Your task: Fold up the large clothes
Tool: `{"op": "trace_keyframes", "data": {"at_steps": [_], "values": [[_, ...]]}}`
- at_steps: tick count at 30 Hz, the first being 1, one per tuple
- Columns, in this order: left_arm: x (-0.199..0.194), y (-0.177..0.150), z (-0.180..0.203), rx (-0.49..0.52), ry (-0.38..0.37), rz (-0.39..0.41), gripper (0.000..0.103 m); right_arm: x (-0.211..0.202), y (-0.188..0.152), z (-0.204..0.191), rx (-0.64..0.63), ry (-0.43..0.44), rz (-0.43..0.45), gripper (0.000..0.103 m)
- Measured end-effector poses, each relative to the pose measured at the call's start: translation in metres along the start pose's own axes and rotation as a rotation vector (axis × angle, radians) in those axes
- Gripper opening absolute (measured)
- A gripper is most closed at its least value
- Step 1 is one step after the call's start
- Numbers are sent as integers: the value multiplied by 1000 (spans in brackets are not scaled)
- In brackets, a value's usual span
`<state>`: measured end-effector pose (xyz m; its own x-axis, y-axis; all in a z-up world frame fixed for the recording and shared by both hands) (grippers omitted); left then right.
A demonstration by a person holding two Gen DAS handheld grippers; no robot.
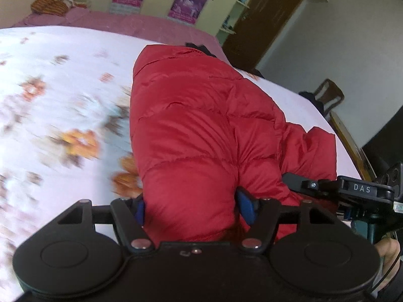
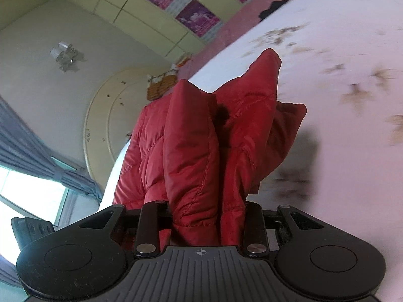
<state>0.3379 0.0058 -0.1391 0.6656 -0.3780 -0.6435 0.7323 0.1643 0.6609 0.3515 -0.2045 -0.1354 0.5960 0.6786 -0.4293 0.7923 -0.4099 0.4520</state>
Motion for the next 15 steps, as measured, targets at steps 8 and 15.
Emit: {"op": "trace_keyframes", "data": {"at_steps": [8, 15], "values": [[-44, 46, -127, 4, -6, 22, 66, 110, -33, -91, 8, -13, 20, 31], [-54, 82, -224, -8, 43, 27, 66, 211, -48, -143, 2, -19, -9, 31]]}}
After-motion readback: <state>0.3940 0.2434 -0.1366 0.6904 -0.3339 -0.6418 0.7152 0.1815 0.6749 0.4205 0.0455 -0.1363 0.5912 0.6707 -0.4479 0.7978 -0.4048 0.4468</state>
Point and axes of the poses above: each gripper's, at about its wrist camera, not at the fingertips, and x roughly the way its jaws point, z to its right, y to its top, the point moved 10 cm from there along x, roughly the way its jaws point, and after that the axes turned 4 degrees about z, right-handed, at the moved point
